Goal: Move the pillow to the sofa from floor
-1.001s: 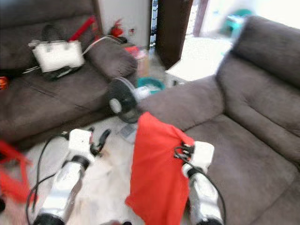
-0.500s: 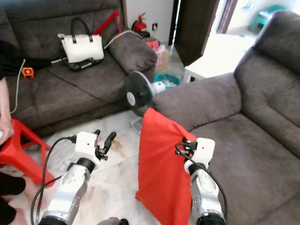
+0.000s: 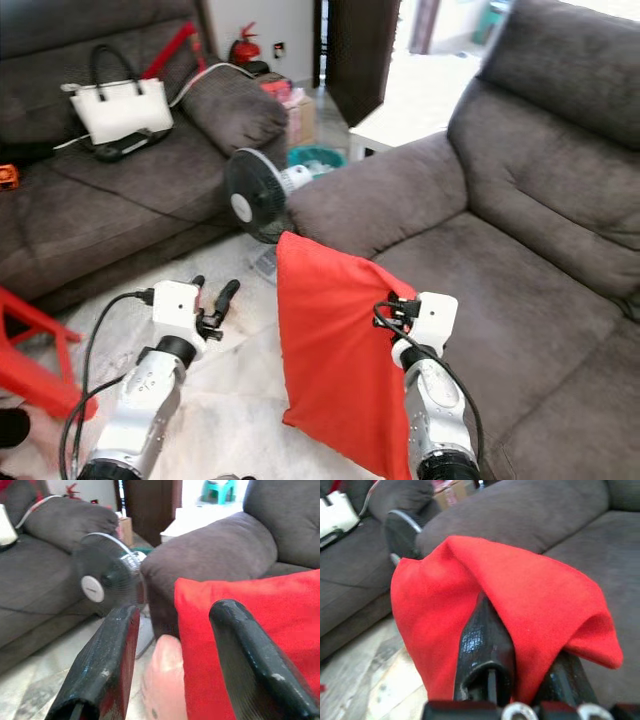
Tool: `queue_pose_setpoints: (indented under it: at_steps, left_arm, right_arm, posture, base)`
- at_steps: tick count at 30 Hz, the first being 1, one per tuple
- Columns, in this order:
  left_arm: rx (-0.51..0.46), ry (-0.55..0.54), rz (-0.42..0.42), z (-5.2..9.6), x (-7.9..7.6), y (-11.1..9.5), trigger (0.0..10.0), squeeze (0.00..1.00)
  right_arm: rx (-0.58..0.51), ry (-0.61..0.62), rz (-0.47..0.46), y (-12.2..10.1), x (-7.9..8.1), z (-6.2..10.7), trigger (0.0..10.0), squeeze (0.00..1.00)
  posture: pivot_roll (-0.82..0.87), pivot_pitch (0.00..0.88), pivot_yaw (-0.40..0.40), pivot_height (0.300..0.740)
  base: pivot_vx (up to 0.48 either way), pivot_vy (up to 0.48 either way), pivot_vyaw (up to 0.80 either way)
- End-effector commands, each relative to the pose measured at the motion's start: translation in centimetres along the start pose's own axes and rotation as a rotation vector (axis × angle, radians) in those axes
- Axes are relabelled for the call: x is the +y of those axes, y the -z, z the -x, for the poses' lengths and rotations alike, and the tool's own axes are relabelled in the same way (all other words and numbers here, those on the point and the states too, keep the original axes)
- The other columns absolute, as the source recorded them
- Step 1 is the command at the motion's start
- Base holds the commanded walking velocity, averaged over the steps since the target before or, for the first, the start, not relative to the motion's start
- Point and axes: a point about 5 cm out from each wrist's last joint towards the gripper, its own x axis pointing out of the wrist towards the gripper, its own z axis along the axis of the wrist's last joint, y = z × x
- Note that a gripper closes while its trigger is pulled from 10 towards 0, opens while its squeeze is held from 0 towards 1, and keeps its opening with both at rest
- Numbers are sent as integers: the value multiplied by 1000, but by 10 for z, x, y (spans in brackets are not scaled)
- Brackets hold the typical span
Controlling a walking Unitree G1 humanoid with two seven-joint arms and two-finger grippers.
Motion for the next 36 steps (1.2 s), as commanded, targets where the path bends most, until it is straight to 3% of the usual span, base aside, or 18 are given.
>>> queue_pose_setpoints:
  at_steps: [1,12,28,36]
  left_arm:
    - [-2,-4,-4,0,2,-1,10000,0]
    - [-6,7,-4,-1,0,-2,10000,0]
    - [3,22,-36,-1,-1,-1,10000,0]
    - [1,23,-29,-1,-2,-1,10000,0]
  right_arm:
    - [-96,-3,13,-22,0,-7,10000,0]
    - [-91,25,19,-21,-6,-6,10000,0]
    - [-99,33,24,-23,-6,-7,10000,0]
    - [-94,45,30,-22,-9,-5,10000,0]
  posture:
    - [92,42,-47,740]
    - [87,47,-44,740]
    - [82,51,-44,740]
    - [80,46,-44,740]
  base:
    - [0,0,-800]
    - [0,0,-73]
    - [0,-136,-800]
    - [0,0,-100]
